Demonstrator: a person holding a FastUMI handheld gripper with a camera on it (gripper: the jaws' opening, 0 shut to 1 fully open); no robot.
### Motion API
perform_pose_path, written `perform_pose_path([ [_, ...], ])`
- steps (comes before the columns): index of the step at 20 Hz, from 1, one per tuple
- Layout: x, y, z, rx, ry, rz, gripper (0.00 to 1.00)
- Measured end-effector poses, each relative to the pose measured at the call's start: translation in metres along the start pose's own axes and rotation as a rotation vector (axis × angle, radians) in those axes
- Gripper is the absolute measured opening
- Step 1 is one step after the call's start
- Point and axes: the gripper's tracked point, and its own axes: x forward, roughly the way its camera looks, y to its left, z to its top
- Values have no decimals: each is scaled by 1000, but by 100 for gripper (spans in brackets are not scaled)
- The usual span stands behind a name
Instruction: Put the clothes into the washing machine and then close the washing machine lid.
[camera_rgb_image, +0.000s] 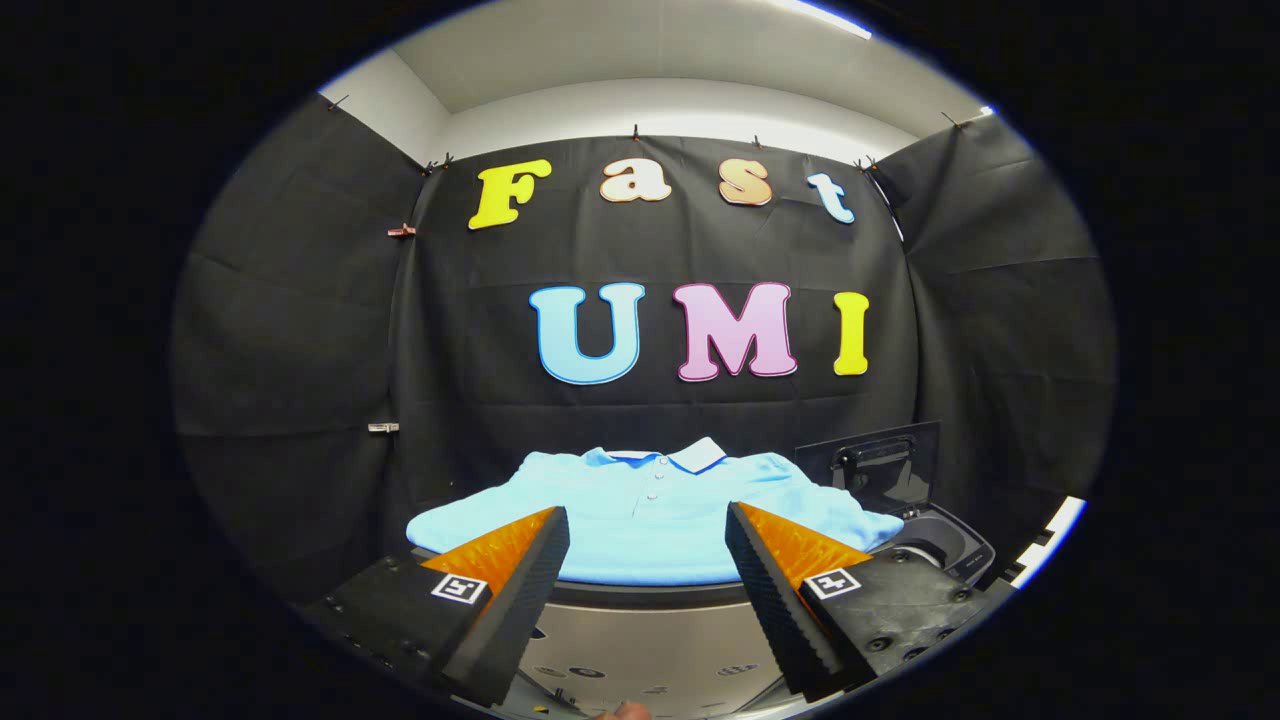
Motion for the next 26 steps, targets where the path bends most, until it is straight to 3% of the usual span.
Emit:
perform_pose_path([
  [14, 28, -2, 5, 22, 12, 7, 99],
  [26, 148, -11, 31, -8, 114, -53, 99],
])
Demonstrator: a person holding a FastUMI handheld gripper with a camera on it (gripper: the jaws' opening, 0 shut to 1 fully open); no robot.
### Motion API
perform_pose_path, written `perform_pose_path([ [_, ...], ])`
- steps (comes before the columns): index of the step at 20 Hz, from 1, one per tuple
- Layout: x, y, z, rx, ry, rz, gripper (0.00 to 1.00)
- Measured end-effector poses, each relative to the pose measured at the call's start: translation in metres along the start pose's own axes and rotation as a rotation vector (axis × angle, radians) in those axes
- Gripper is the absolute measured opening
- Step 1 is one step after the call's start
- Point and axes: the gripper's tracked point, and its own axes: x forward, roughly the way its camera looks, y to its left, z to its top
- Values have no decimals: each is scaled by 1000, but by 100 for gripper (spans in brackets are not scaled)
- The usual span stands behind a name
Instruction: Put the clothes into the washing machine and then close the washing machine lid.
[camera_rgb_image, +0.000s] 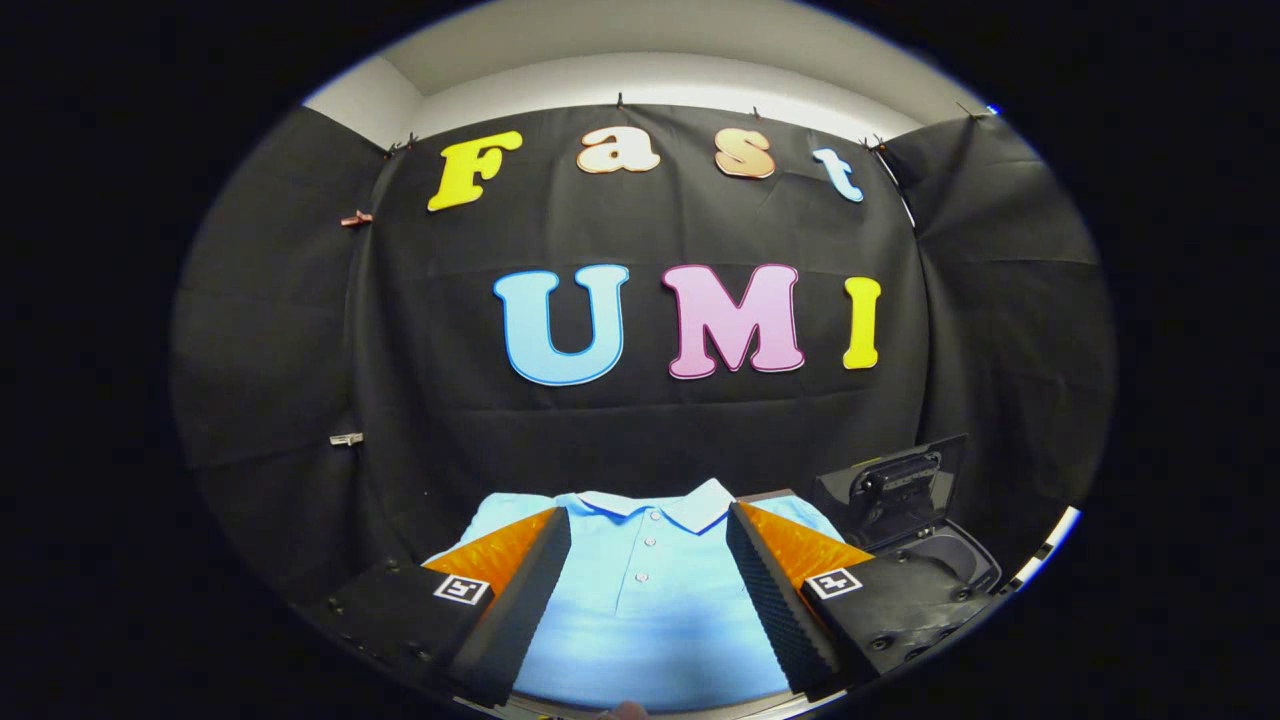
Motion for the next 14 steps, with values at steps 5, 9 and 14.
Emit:
perform_pose_path([
  [5, 51, 8, -21, -22, 154, 17, 99],
  [9, 79, 10, -54, -79, 331, -3, 99],
  [14, 96, 8, -90, -98, 538, -3, 99],
])
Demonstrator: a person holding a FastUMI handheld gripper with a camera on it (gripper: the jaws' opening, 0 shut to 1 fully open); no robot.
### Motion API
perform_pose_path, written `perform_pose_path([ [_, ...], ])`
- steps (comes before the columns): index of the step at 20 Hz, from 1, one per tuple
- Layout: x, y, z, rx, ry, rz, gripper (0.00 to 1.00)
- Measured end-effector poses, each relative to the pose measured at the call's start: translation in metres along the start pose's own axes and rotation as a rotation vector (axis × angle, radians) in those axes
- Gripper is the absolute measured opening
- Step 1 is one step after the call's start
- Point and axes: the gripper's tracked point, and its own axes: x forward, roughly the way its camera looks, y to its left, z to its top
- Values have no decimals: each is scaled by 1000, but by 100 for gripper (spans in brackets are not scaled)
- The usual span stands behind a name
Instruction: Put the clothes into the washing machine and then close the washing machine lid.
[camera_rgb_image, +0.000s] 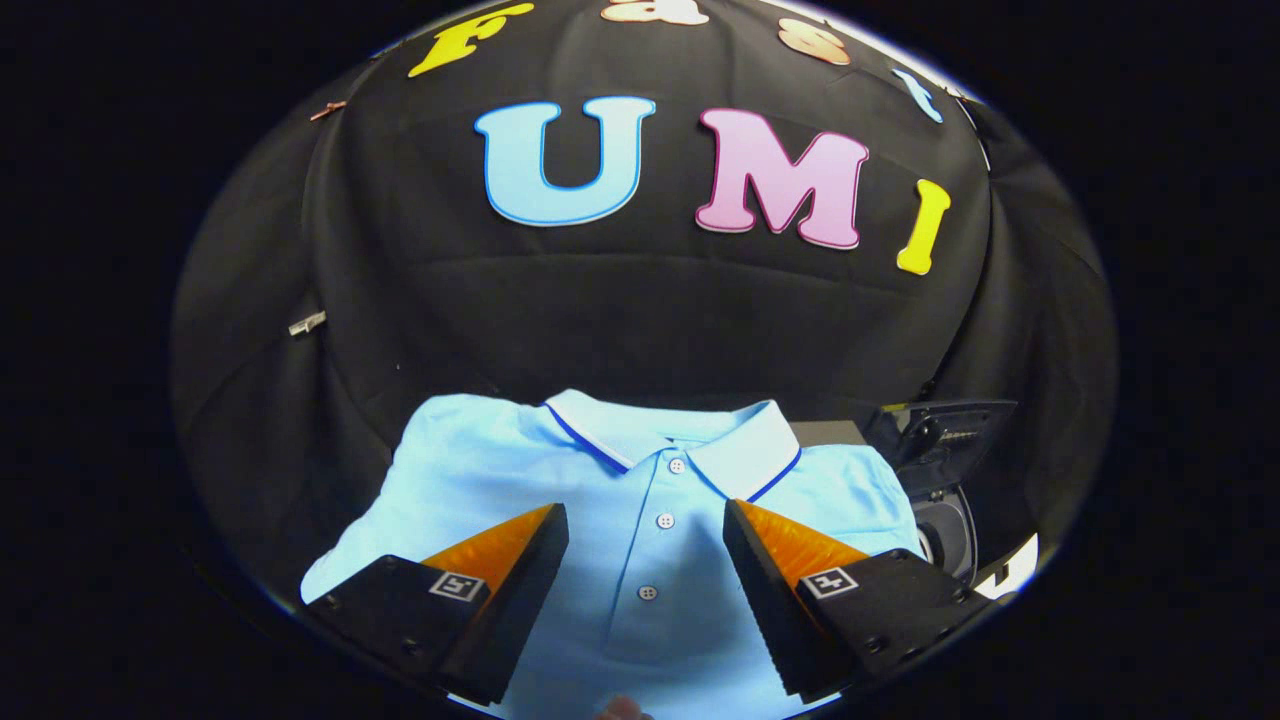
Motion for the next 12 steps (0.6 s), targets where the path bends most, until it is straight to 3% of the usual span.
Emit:
perform_pose_path([
  [12, 3, -4, -23, 65, 354, -1, 99],
])
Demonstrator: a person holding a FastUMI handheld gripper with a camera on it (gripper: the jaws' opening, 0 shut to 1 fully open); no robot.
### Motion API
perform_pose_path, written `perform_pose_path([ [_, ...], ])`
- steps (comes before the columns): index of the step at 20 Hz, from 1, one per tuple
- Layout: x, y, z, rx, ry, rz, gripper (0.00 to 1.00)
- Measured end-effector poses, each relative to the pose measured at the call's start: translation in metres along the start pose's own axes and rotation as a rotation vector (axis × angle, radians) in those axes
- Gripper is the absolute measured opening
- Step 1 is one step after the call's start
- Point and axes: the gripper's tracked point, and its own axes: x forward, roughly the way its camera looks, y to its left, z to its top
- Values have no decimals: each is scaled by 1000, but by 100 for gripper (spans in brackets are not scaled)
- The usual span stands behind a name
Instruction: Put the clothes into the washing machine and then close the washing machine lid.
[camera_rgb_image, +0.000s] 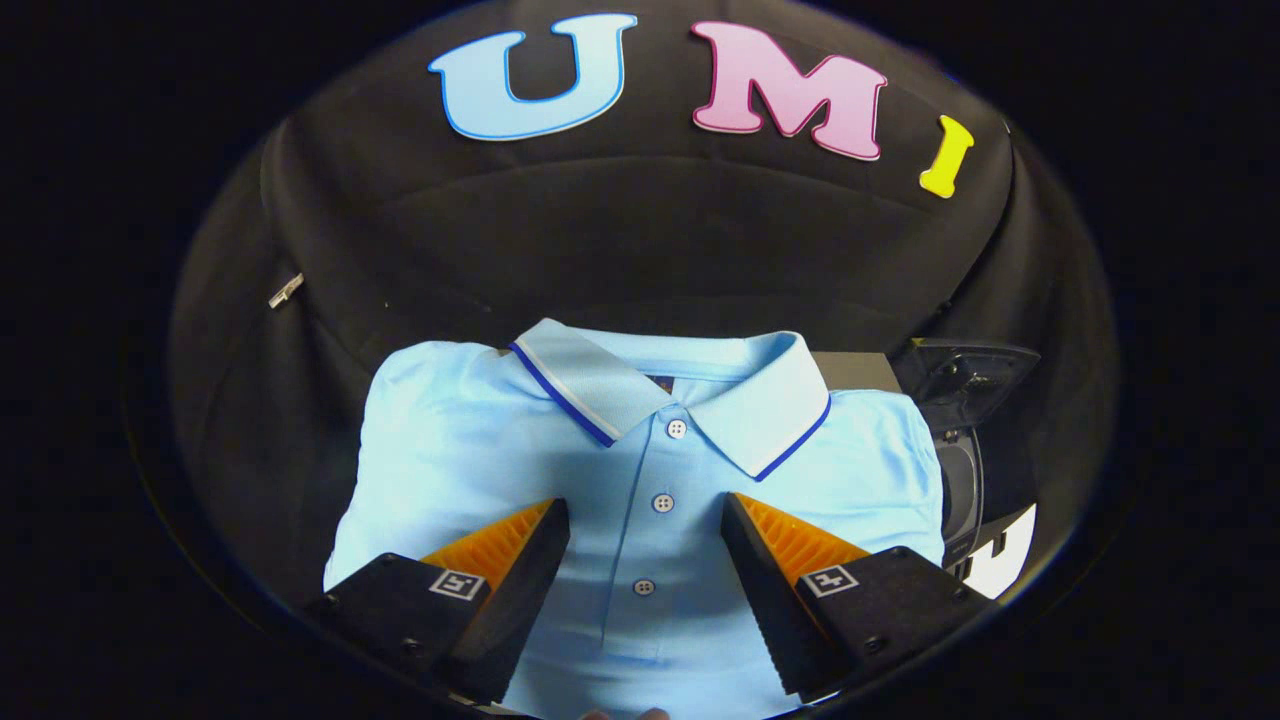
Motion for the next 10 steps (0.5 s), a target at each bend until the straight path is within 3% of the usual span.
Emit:
perform_pose_path([
  [6, 5, -4, -1, 28, 157, -34, 98],
  [10, 4, -10, -1, 47, 160, -50, 87],
])
